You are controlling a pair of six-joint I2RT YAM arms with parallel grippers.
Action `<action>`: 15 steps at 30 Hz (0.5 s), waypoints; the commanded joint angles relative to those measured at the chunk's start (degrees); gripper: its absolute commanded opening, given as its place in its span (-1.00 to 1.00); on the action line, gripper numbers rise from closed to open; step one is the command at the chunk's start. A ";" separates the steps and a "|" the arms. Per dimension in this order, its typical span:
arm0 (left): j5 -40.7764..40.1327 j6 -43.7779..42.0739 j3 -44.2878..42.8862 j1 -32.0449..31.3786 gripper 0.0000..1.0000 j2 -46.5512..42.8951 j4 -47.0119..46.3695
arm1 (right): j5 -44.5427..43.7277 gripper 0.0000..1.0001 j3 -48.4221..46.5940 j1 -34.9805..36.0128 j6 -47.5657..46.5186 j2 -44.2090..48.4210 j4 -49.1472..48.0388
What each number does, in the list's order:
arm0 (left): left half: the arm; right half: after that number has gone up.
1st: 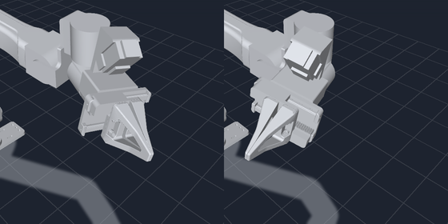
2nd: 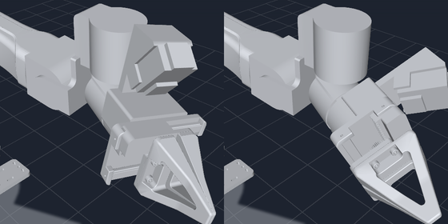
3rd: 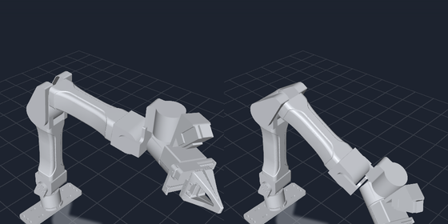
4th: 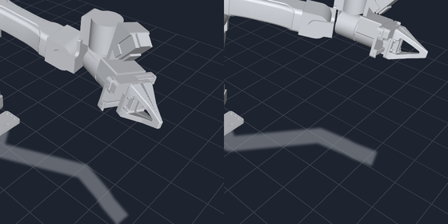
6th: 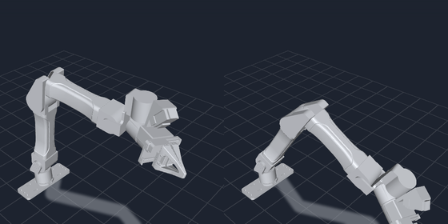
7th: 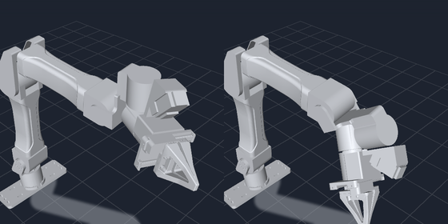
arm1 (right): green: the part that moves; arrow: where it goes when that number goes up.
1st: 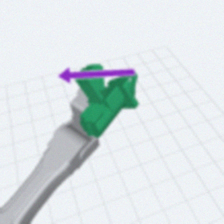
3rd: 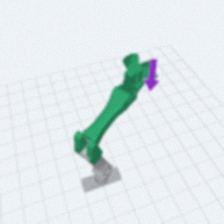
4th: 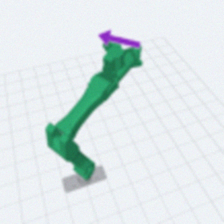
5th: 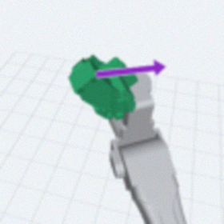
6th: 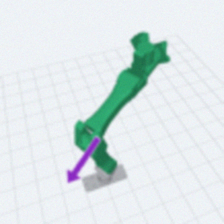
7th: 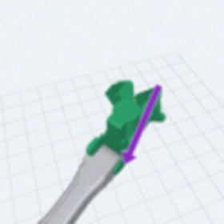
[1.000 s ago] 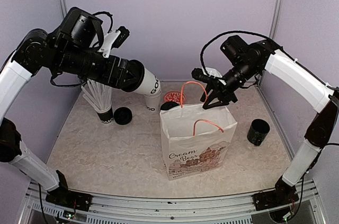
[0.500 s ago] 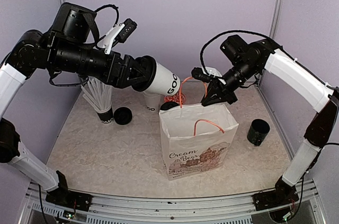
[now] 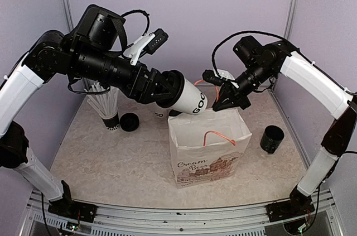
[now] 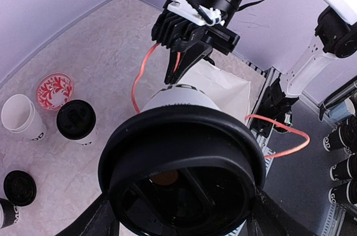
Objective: Pack the takeout coffee
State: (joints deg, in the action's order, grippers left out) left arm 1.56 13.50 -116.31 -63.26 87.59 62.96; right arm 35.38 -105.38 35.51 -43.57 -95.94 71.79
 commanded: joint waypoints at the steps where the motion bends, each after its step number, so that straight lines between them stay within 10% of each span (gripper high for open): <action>1: 2.41 -1.98 -2.89 -1.42 0.36 3.01 -1.35 | 1.57 -1.00 -0.93 0.13 1.10 2.44 0.43; 15: -4.24 -6.96 -11.93 -5.68 0.35 15.58 4.78 | 2.31 -1.00 0.81 0.16 1.35 5.69 0.61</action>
State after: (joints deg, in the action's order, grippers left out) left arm 2.55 9.63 -125.03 -67.31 101.01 64.45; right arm 35.99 -105.32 35.51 -42.72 -92.75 71.90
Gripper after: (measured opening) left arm 0.717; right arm 0.007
